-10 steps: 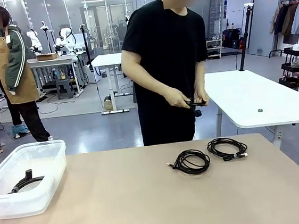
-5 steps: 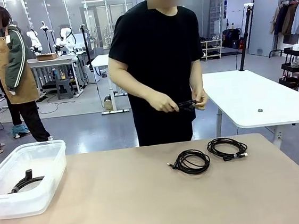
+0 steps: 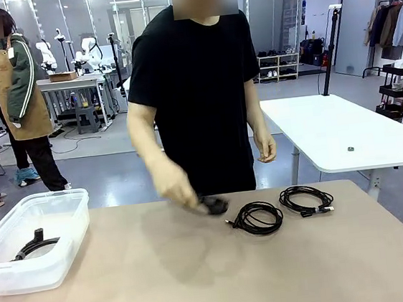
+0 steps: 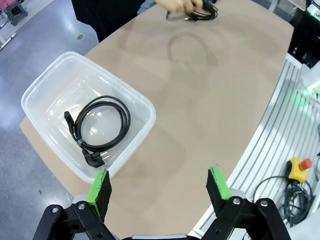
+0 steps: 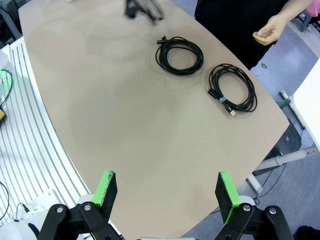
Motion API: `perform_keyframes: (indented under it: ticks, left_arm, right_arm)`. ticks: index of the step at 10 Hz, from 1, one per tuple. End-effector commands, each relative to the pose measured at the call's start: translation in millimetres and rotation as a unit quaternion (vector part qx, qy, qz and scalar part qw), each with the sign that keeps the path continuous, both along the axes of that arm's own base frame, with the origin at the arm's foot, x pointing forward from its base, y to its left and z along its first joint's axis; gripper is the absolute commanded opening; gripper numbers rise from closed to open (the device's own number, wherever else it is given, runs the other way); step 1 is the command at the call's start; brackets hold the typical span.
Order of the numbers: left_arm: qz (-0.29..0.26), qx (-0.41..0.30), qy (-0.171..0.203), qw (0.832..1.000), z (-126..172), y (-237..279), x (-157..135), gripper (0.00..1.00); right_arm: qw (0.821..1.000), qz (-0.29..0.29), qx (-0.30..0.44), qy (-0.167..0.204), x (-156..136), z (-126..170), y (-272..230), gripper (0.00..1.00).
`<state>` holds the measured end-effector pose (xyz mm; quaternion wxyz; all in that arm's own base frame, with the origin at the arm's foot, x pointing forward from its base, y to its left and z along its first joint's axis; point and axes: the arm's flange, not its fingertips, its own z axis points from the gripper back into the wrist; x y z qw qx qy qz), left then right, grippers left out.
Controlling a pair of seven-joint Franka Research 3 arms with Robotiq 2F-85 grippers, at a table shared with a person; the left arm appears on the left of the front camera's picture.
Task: Organize and store the cables.
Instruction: Place the Power Cable into the Organizing box.
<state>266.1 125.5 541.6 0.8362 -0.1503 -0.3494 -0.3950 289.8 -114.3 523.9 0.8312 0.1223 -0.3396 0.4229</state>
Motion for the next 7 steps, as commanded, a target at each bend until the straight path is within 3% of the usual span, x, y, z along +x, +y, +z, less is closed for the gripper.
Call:
perform_keyframes:
  ticks: [1, 7]
  left_arm:
    - [0.004, 0.002, -0.003, 1.000, 0.1, 0.9, 2.1, 0.97]
    - [0.004, 0.002, -0.003, 1.000, 0.1, 0.9, 2.1, 0.97]
  right_arm:
    - [1.000, 0.002, 0.000, -0.002, -0.3, 0.5, -0.7, 1.00]
    - [1.000, 0.002, 0.000, -0.002, -0.3, 0.5, -0.7, 1.00]
